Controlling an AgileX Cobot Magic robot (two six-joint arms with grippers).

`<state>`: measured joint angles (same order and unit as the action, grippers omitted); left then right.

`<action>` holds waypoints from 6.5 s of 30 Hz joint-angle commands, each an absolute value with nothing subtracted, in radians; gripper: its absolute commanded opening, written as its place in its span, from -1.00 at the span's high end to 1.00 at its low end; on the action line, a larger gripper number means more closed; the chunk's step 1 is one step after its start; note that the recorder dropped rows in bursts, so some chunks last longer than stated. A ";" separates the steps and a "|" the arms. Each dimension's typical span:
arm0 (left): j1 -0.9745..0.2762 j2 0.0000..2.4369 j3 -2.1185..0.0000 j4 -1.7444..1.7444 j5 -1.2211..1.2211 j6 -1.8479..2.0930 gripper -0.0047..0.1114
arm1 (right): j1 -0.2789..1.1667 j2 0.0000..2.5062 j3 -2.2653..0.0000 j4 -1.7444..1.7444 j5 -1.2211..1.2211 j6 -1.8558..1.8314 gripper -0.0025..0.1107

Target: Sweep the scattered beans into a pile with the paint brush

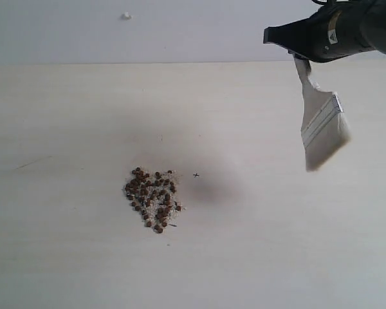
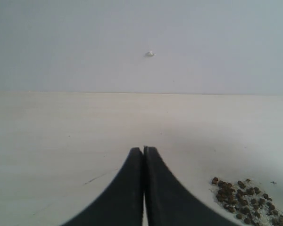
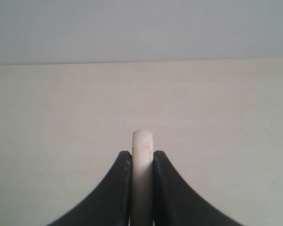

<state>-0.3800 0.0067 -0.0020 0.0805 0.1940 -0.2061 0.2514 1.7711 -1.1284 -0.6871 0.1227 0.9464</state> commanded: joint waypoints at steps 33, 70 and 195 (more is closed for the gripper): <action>-0.377 0.004 0.000 0.075 0.192 -0.204 0.92 | 0.222 1.782 -0.856 1.744 0.471 -1.142 0.96; -0.377 0.004 0.000 0.075 0.192 -0.204 0.92 | 0.222 1.919 -0.895 1.744 0.199 -1.210 0.69; -0.377 0.004 0.000 0.075 0.192 -0.204 0.92 | 0.081 0.000 0.000 -0.183 0.268 0.215 0.96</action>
